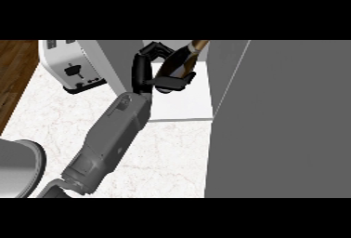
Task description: Pick up the wine, place it into the cabinet and close the cabinet
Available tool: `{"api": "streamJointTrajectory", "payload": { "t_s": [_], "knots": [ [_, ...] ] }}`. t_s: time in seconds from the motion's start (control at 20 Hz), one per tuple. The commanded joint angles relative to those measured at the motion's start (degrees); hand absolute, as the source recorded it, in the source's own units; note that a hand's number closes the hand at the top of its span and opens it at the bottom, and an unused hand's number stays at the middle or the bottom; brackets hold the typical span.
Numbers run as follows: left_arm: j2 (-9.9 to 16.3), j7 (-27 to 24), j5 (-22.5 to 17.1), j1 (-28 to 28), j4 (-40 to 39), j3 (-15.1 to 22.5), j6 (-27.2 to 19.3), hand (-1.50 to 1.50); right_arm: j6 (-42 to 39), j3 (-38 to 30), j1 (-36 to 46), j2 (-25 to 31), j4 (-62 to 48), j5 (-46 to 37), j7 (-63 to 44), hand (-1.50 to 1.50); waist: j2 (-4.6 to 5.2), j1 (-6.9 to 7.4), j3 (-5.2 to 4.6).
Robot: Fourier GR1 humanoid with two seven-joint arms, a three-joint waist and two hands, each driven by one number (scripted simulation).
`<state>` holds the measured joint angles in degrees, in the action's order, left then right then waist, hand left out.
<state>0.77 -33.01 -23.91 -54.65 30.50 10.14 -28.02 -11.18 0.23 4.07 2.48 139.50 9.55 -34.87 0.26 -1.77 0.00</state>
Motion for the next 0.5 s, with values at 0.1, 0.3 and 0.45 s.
{"api": "streamJointTrajectory", "payload": {
  "t_s": [0.1, 0.3, 0.45],
  "knots": [
    [-0.7, -4.8, 0.3, -5.4, -8.5, -4.1, -2.8, 1.5, -0.5, 0.1, -2.3, -0.7, 4.2, 4.1, 0.4, -1.5, 0.31, -0.63, 0.0],
    [-0.6, -9.3, -0.3, -5.9, -12.7, -6.4, -0.8, 1.5, -2.0, 0.9, -5.2, -0.9, 4.2, 3.9, 2.2, -1.5, 0.51, -1.03, 0.0],
    [-0.8, -7.4, -2.5, -7.4, -14.0, -8.2, 0.0, 1.5, 1.2, 0.7, 1.4, -0.3, 4.3, 4.5, -3.4, -1.5, 0.62, -0.97, -0.08]
  ]
}}
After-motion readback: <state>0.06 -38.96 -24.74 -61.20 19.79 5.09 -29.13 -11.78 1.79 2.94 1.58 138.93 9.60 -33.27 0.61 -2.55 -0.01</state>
